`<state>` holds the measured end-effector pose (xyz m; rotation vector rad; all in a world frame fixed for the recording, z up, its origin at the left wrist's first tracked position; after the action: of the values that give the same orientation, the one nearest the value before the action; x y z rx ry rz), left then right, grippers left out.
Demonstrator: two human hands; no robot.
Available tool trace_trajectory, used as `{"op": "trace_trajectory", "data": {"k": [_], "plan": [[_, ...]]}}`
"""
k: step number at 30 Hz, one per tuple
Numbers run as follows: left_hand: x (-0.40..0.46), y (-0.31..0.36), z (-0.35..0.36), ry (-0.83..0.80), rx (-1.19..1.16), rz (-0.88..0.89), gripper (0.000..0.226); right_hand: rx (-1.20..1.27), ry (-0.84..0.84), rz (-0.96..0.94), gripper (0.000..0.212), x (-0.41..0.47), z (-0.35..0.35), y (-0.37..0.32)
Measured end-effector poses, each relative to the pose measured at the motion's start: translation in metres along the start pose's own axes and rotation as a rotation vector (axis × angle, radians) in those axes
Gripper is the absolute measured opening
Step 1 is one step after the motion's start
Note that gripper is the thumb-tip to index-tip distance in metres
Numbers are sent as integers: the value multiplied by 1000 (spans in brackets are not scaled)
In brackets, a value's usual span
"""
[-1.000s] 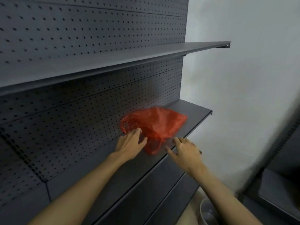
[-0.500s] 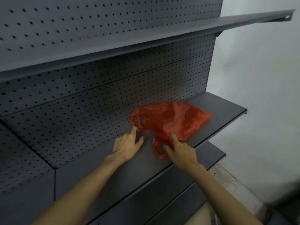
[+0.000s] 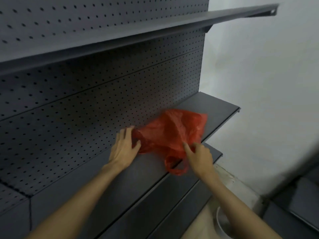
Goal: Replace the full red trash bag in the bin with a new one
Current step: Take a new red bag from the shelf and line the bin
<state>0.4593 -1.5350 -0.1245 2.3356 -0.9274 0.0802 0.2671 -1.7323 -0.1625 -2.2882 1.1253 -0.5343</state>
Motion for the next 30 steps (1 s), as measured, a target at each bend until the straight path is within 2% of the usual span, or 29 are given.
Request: {"op": "trace_trajectory", "data": {"k": [2,5,7,11,16,21,30], "plan": [[4,16,16,-25,-8,7,64,-54,50,67,36,1,-19,26],[8,42,58,-206,-73,-21,70,-78,86,155,13,-1,-46,63],[7,60,87,-303,-127,-26,71,-85,106,197,9,-6,-63,86],[3,104,136,-388,-228,-8,65,-74,154,272,15,-20,-94,131],[-4,172,172,-464,-454,92,42,-93,246,411,38,-41,-133,177],[-21,223,208,-549,-648,96,33,-138,279,532,42,-61,-158,217],[-63,252,295,-733,-626,88,29,-141,217,692,40,-97,-154,301]]}}
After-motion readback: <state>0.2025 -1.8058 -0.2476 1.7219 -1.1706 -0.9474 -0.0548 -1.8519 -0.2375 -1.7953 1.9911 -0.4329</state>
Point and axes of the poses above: each hand's wrist, its own x-axis towards the middle knuckle, its own z-axis out of the palm, y = z × x, the point moved 8 cm from there along x, towards the middle knuckle, and after that the axes turned 12 degrees about -x, right-handed, at the moved point
